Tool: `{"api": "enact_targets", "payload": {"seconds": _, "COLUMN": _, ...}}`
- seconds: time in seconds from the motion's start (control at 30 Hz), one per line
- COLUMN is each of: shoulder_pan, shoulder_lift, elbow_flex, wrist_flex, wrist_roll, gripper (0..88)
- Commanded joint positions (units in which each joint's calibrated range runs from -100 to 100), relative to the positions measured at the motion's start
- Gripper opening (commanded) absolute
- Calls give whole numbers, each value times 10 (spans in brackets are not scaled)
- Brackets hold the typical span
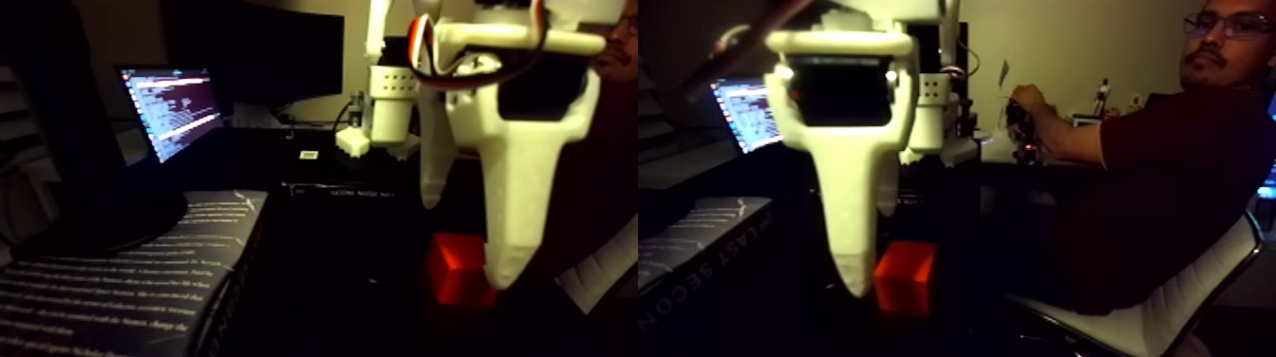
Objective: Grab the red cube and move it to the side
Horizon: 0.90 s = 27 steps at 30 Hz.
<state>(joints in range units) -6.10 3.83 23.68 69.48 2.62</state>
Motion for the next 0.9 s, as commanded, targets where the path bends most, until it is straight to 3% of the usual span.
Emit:
{"api": "enact_targets", "payload": {"seconds": 0.0, "shoulder_pan": -2, "shoulder_lift": 5, "elbow_flex": -18, "wrist_flex": 1, "wrist_roll": -17, "gripper": 329}}
{"api": "enact_targets", "payload": {"seconds": 0.87, "shoulder_pan": -27, "shoulder_lift": 78, "elbow_flex": -72, "wrist_flex": -4, "wrist_roll": -18, "gripper": 329}}
